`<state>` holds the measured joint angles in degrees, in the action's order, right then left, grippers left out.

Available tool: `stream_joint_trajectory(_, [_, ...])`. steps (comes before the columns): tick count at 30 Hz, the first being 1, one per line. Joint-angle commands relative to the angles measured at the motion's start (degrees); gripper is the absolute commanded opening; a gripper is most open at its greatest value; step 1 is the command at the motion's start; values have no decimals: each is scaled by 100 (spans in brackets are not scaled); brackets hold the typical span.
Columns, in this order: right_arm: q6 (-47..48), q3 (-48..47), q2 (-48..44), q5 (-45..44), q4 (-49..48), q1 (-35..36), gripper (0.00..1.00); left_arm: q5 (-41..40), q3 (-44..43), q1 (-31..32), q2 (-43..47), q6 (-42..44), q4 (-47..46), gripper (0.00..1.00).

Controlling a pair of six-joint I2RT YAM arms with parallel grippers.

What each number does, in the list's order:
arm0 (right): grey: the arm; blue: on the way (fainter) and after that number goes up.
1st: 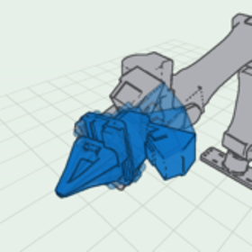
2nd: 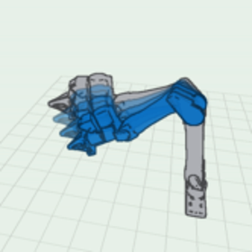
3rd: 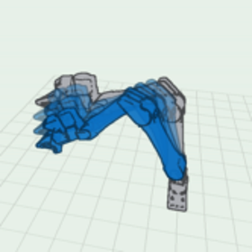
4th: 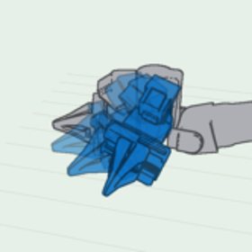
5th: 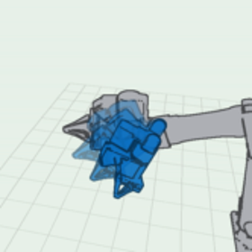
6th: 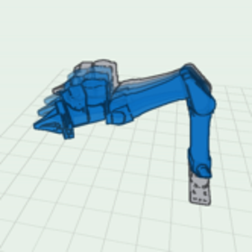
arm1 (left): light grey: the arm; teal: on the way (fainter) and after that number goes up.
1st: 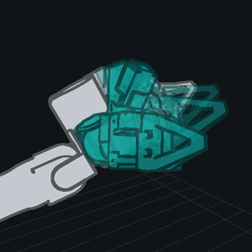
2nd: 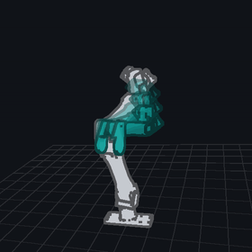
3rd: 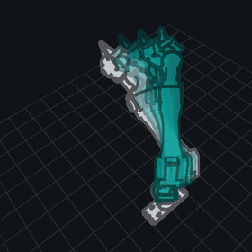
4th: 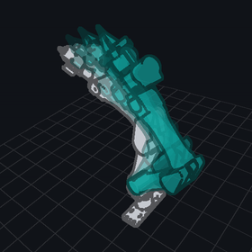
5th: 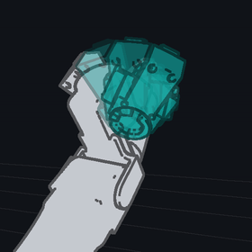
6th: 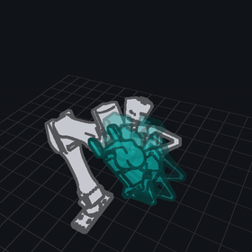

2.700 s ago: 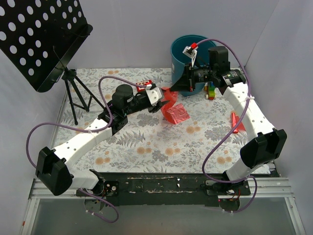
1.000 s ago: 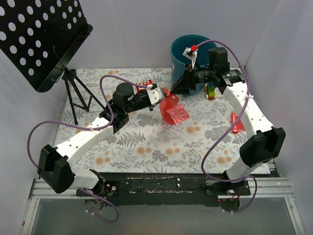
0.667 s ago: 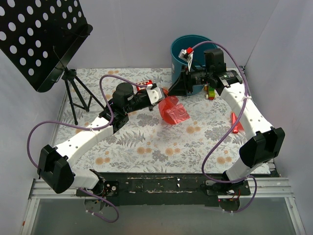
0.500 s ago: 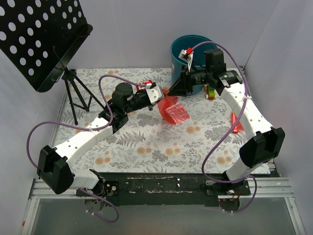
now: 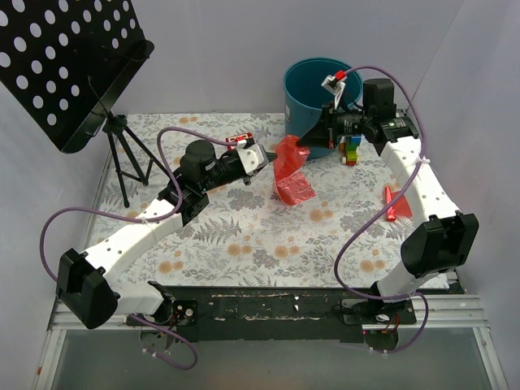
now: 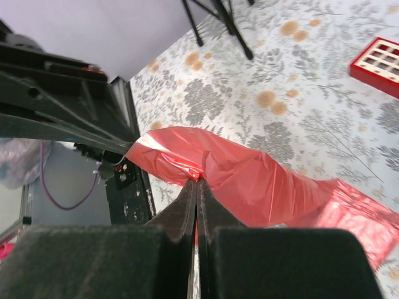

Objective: Put the trash bags into the trash bin

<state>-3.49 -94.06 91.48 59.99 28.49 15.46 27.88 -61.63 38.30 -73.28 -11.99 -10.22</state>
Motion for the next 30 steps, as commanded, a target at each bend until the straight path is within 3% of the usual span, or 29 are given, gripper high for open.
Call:
stream_joint_trajectory(1, [-328, -51, 1, 233, -265, -298, 1, 51, 98, -42, 358, 4, 81, 0])
stream_joint_trajectory(9, [-872, 213, -60, 742, -713, -202, 1, 287, -60, -51, 42, -365, -217, 3])
stream_joint_trajectory(19, [-1198, 327, -60, 1059, -994, 9, 1, 368, -376, -34, -389, -357, -516, 36])
stream_joint_trajectory(26, [-1233, 441, -87, 1059, -1012, 62, 1, 306, -499, -7, -547, -217, -718, 36])
stream_joint_trajectory(30, [-1242, 520, -104, 1059, -1012, 88, 1, 420, -543, 28, -626, -155, -762, 27])
